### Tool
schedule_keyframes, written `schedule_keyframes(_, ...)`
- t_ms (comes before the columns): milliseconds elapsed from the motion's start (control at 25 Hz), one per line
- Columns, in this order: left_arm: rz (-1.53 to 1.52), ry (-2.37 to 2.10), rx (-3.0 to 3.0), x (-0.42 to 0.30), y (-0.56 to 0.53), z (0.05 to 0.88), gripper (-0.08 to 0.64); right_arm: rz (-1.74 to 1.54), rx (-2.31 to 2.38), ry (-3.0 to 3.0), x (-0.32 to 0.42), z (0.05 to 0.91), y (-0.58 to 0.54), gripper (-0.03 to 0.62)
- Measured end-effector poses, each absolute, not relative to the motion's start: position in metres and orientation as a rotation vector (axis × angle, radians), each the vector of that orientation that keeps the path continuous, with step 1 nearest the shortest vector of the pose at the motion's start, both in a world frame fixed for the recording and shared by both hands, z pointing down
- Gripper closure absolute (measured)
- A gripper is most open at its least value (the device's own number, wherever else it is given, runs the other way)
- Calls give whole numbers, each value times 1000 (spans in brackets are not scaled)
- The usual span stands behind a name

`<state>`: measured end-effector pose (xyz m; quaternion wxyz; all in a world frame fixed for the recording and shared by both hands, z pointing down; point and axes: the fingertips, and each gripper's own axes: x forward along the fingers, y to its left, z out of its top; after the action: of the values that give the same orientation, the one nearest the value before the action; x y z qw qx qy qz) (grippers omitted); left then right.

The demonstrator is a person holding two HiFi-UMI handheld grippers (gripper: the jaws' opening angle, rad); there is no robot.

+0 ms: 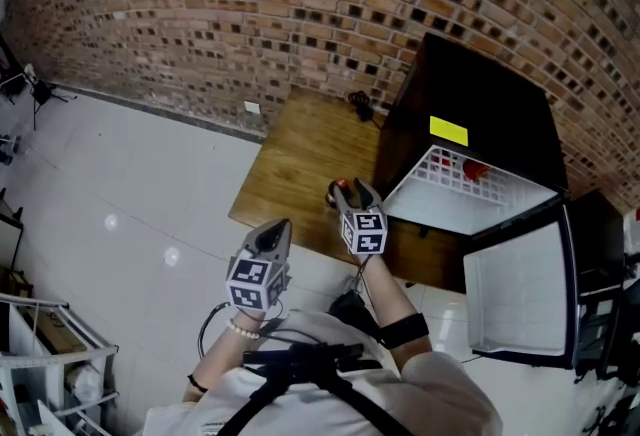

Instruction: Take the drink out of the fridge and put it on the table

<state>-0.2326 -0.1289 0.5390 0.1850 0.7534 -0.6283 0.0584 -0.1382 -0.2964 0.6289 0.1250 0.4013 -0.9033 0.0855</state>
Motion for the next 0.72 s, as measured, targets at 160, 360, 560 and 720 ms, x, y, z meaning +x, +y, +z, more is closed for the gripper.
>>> schedule_keyframes(160, 151, -1721, 2165, -227, -119, 538, 560, 241, 1174, -2654, -126, 613, -262, 371)
schedule_keyframes(360, 141, -1649, 2220, -216, -113, 539, 560, 217, 1208, -2643, -106, 598, -219, 498)
schedule_keyframes(560, 144, -1562, 2268, -193, -114, 542, 560, 271, 1259, -2584, -68, 594, -184, 584)
schedule_keyframes(720, 146, -1503, 2304, -163, -118, 543, 560, 387, 1330, -2532, -24, 589, -169, 586)
